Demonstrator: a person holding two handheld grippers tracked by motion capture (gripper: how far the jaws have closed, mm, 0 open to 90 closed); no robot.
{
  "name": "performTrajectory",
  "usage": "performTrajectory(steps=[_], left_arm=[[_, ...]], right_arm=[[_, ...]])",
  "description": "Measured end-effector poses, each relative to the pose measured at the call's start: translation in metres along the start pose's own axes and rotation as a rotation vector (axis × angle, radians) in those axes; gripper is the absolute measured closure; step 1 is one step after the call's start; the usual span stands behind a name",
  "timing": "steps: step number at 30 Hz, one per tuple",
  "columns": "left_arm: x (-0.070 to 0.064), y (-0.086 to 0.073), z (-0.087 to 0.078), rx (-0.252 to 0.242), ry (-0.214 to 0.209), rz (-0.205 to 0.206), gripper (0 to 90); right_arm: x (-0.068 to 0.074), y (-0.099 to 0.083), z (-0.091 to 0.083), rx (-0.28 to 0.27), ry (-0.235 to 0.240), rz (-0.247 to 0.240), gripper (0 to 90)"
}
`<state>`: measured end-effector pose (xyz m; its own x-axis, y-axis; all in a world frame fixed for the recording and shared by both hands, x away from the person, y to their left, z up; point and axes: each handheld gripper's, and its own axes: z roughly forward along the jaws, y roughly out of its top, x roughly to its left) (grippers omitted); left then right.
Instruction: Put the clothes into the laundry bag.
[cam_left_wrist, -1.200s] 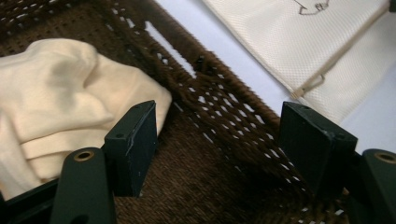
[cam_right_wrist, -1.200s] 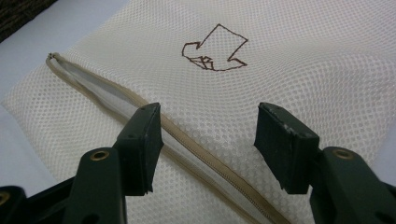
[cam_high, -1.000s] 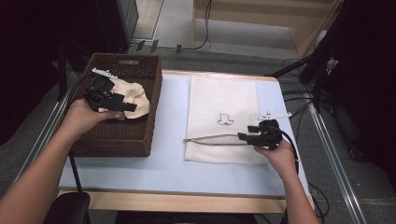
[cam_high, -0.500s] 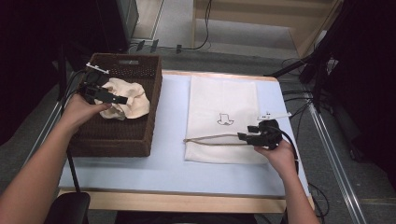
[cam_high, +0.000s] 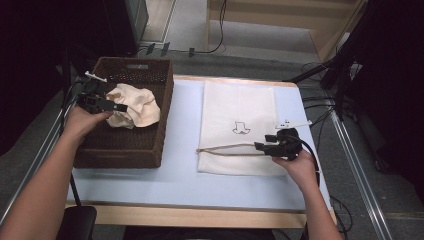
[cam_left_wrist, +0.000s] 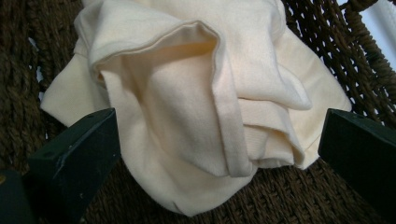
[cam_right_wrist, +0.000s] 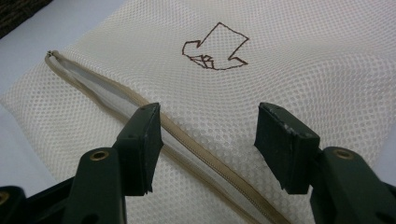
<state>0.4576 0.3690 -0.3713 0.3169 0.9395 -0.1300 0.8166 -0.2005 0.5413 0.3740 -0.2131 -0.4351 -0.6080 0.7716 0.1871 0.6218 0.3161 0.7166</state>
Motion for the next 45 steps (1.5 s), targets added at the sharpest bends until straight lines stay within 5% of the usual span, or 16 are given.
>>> performTrajectory(steps=[7,14,20,30,32,45], left_arm=[[0.003,0.001,0.022,0.018,0.003,-0.073,0.0],[0.013,0.004,0.038,0.085,0.011,-0.097,0.0],[0.017,0.003,0.06,0.115,-0.035,-0.134,0.0],[0.006,0.0,0.075,0.093,-0.041,-0.053,0.0],[0.001,0.002,0.077,0.11,-0.006,0.002,0.0],[-0.014,0.003,0.094,0.057,0.123,0.062,0.0]], right_arm=[[0.001,0.001,0.0,0.0,0.004,-0.01,42.1],[0.001,0.001,0.002,0.005,0.004,-0.014,42.0],[0.002,0.001,0.001,0.003,0.003,-0.019,41.8],[0.002,0.001,0.004,0.011,0.005,-0.027,41.6],[0.002,0.001,0.004,0.013,0.006,-0.024,41.5],[0.003,0.002,0.006,0.011,-0.004,-0.03,40.8]])
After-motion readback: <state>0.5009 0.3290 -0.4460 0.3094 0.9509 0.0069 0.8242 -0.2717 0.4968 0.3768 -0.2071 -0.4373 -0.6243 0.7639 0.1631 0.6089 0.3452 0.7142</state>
